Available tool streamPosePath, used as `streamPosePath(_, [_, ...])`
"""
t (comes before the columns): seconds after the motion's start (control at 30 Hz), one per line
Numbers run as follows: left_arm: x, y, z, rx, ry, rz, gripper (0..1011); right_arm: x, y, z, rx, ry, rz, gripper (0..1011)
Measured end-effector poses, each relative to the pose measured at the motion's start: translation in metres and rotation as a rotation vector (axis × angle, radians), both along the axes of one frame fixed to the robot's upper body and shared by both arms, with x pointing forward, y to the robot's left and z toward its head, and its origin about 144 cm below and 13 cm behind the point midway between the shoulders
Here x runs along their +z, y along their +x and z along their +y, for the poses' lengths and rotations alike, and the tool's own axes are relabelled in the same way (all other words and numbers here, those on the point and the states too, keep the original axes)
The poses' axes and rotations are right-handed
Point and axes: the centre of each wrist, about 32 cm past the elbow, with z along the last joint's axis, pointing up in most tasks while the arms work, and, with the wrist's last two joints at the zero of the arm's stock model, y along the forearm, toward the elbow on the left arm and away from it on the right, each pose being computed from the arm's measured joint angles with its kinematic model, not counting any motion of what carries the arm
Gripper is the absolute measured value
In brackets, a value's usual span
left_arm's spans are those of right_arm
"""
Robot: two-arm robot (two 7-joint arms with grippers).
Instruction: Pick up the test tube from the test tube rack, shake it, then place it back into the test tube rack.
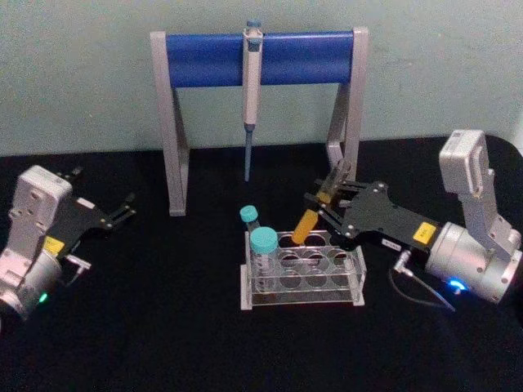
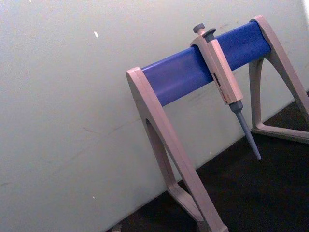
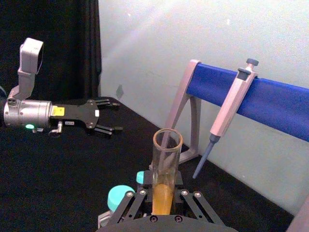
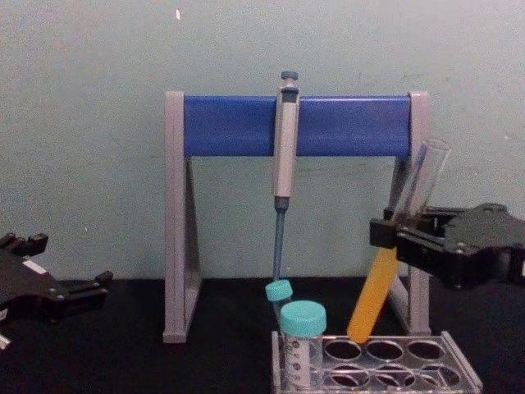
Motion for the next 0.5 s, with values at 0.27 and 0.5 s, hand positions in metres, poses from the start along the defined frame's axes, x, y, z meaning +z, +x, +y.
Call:
streamPosePath(0.27, [0.0, 0.0, 0.0, 0.0, 0.0, 0.0, 1001, 0.002, 0.016, 0.006, -0.035, -0.003, 0.003, 224])
streamPosePath(0.5, [0.0, 0.0, 0.0, 0.0, 0.0, 0.0, 1002, 0.007, 0.026, -0.001, -0.113, 0.005, 0.002, 224])
